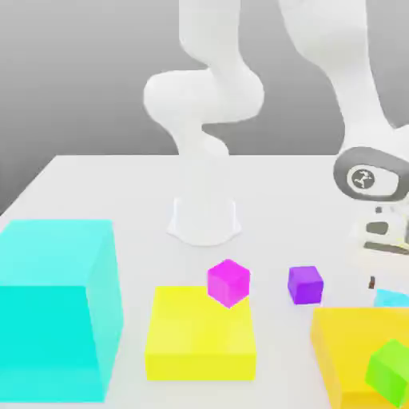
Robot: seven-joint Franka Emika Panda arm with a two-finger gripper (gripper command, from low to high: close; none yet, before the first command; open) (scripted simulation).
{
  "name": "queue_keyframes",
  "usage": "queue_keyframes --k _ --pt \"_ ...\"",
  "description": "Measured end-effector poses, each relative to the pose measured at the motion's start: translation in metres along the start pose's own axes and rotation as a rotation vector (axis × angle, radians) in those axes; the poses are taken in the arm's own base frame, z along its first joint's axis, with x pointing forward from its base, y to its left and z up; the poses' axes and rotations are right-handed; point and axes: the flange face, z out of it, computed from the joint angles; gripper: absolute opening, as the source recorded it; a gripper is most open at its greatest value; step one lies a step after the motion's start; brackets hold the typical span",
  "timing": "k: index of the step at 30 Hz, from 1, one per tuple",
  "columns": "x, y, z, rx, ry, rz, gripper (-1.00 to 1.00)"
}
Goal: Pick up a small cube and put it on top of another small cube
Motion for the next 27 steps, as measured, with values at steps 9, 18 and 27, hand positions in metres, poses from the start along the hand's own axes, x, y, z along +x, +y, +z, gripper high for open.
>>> queue_keyframes --k 9,18,27 --pt "0.000 0.002 0.017 0.000 0.000 -0.002 -1.00" --pt "0.013 -0.016 -0.054 0.002 0.011 -0.035 -1.00" --pt "0.083 -0.086 -0.107 0.000 0.024 -0.171 -1.00"
